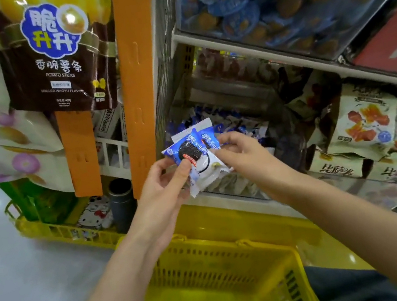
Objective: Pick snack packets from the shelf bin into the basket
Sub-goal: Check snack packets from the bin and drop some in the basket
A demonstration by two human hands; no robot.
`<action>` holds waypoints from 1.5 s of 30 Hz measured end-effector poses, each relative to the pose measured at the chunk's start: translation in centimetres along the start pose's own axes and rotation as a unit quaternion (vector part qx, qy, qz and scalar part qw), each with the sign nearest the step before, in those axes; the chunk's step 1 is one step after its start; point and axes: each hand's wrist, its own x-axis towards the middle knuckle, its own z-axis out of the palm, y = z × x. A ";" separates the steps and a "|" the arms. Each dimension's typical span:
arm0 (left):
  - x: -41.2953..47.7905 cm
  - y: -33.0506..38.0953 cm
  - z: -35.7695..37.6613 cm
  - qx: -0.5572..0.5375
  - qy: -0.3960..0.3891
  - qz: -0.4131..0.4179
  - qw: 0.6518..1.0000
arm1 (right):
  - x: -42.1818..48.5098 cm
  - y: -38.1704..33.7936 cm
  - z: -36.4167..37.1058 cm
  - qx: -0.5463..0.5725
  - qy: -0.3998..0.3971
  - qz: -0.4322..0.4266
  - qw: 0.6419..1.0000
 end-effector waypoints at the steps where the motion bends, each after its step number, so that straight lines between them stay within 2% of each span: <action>1: 0.0 0.0 -0.1 -0.039 -0.009 -0.021 0.999 | -0.3 0.1 0.0 -0.001 -0.004 -0.002 1.000; 3: -0.1 0.0 -0.1 -0.076 -0.038 -0.056 0.995 | -0.7 0.3 0.0 -0.015 -0.030 0.001 0.999; 5: -0.2 0.1 -0.1 -0.041 -0.066 -0.061 0.995 | -1.1 0.3 0.0 -0.014 -0.088 0.015 0.996; 7: -0.2 0.2 0.0 -0.004 -0.060 -0.047 0.997 | -1.5 0.1 -0.1 0.004 -0.135 0.026 0.990; 9: -0.1 0.3 0.0 0.036 -0.026 -0.023 0.999 | -1.8 -0.2 -0.1 -0.024 -0.153 0.001 0.988; 14: 0.1 0.7 0.0 0.086 0.032 0.000 0.996 | -1.5 -0.5 0.5 -0.065 -0.077 -0.067 0.993; 18: 0.9 1.5 -0.7 0.074 0.070 -0.003 0.995 | 2.2 -1.3 -0.4 -0.034 0.033 -0.068 0.997; 21: 1.5 2.0 -1.3 0.105 0.076 0.012 0.992 | 7.5 -1.5 -1.3 -0.064 0.149 -0.051 0.985; 23: 1.6 2.2 -1.5 0.107 0.075 0.023 0.991 | 11.0 -1.2 -1.3 -0.099 0.178 -0.047 0.978; 28: 1.9 2.3 -1.8 0.093 0.071 0.025 0.993 | 16.7 0.3 0.1 -0.180 0.081 0.039 0.979; 32: 1.7 2.0 -1.8 0.067 0.059 0.003 0.996 | 19.4 0.2 1.1 -0.158 0.060 0.068 0.983; 35: 2.2 2.2 -1.9 0.107 0.067 0.008 0.992 | 21.1 0.4 1.3 -0.165 0.050 0.089 0.981; 38: 2.7 2.6 -1.8 0.101 0.068 0.019 0.992 | 21.8 0.7 0.9 -0.174 0.051 0.090 0.979; 43: 2.9 2.7 -1.6 0.082 0.055 0.028 0.995 | 21.3 0.4 -1.2 -0.121 0.030 0.066 0.990; 45: 3.0 2.6 -1.5 0.082 0.057 0.029 0.995 | 20.6 0.4 -1.7 -0.164 0.012 0.038 0.986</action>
